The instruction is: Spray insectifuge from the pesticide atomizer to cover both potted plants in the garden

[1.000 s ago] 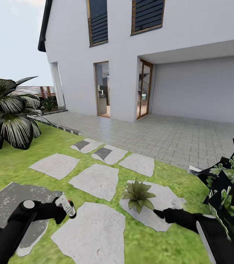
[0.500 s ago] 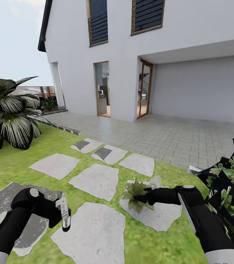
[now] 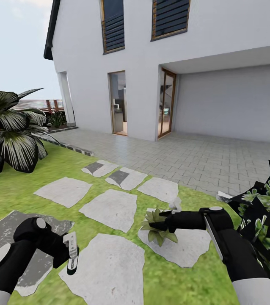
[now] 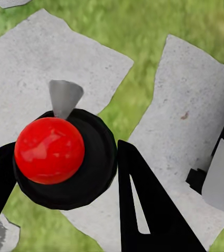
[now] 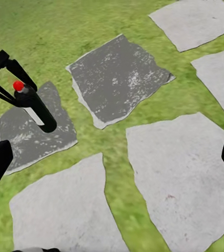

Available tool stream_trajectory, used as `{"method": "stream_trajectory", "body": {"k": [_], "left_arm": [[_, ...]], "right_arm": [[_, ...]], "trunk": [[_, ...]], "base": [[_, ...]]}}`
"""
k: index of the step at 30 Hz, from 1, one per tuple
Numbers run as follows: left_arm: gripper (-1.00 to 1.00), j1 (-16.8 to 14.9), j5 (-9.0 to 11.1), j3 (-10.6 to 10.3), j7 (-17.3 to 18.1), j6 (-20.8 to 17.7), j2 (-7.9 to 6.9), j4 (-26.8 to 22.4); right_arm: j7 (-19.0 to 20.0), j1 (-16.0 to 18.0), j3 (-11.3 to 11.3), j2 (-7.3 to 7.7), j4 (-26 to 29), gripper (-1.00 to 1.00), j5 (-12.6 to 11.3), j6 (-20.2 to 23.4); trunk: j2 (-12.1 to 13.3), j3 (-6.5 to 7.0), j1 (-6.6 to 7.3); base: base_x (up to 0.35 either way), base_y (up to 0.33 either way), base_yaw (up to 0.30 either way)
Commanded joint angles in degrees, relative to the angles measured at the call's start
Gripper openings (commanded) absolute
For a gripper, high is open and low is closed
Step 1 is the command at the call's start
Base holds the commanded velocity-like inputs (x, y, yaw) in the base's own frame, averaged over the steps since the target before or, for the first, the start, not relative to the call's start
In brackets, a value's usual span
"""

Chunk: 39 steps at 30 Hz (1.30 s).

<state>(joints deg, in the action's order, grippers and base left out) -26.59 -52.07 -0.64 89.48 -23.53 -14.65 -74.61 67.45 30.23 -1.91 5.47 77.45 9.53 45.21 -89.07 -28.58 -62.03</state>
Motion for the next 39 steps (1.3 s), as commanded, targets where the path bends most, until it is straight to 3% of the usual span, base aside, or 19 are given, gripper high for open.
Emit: {"method": "stream_trajectory", "body": {"k": [1, 6, 7, 12, 14, 16, 17, 19, 23, 25, 30, 39], "left_arm": [[-1.00, -0.04, -0.30, -0.10, 0.31, -0.52, -0.02, -0.07], [-1.00, -0.04, -0.25, -0.51, 0.26, 0.59, 0.61, -0.05], [-1.00, -0.04, -0.25, -0.61, 0.25, 0.91, 1.17, -0.07], [-1.00, -0.09, -0.30, -1.67, 0.25, 1.44, 2.92, -0.10], [-1.00, -0.45, -0.26, -1.89, 0.30, 1.44, 3.23, -0.10], [-1.00, -0.99, -0.26, -2.10, 0.33, 1.40, 4.00, -0.10], [-1.00, -1.09, -0.28, -2.18, 0.34, 1.39, 4.48, -0.10], [-1.00, -1.15, -0.30, -2.23, 0.34, 1.39, 5.29, -0.10], [-1.00, -1.18, -0.31, -2.96, 0.34, 1.38, 6.73, -0.10], [-1.00, -1.19, -0.31, -5.01, 0.34, 1.38, 7.78, -0.10], [-1.00, -1.19, -0.31, -7.80, 0.34, 1.31, 9.14, -0.10], [-1.00, -1.19, -0.31, -9.17, 0.34, 1.37, 11.59, -0.35]], "right_arm": [[0.43, 0.07, 0.00, -0.02, 0.02, 1.00, 0.49, 0.32], [0.48, 0.09, -0.02, -0.09, -0.09, 1.00, 0.49, 0.31], [0.49, 0.09, -0.02, -0.10, -0.10, -1.00, 0.49, 0.31], [0.56, 0.09, -0.13, -0.52, -0.04, -1.00, 0.49, 0.30], [0.57, 0.09, -2.49, -0.97, -0.02, -1.00, 0.51, 0.27], [0.58, 0.09, -7.64, -2.07, -0.02, -1.00, 0.54, 0.29], [0.58, 0.09, -9.07, -2.89, -0.02, -1.00, 0.56, 0.29], [0.58, 0.09, -10.10, -4.15, -0.01, -1.00, 0.57, 0.31], [0.57, 0.09, -10.59, -5.63, -0.01, -1.00, 0.57, 0.31], [0.58, 0.09, -10.71, -6.31, -0.01, -1.00, 0.65, 0.31], [0.58, 0.09, -10.75, -6.51, -0.01, -1.00, 0.66, 0.31], [0.57, 0.09, -10.75, -6.53, -0.01, -1.00, 0.66, 0.31]], "trunk": [[-0.04, -0.07, 0.00], [-0.04, -0.07, 0.00], [-0.04, -0.07, 0.00], [-0.04, -0.07, 0.00], [-0.04, -0.07, 0.00], [-0.04, -0.07, 0.00], [-0.04, -0.07, 0.00], [-0.04, -0.07, 0.00], [-0.04, -0.07, 0.00], [-0.04, -0.07, 0.00], [-0.04, -0.07, 0.00], [-0.04, -0.07, 0.00]], "base": [[0.000, 0.000, 0.000], [0.000, 0.000, 0.000], [0.000, 0.000, 0.000], [0.000, 0.000, 0.000], [0.000, 0.000, 0.000], [0.000, 0.000, 0.000], [0.000, 0.000, 0.000], [0.000, 0.000, 0.000], [0.000, 0.000, 0.000], [0.000, 0.000, 0.000], [0.000, 0.000, 0.000], [0.000, 0.000, 0.000]]}}
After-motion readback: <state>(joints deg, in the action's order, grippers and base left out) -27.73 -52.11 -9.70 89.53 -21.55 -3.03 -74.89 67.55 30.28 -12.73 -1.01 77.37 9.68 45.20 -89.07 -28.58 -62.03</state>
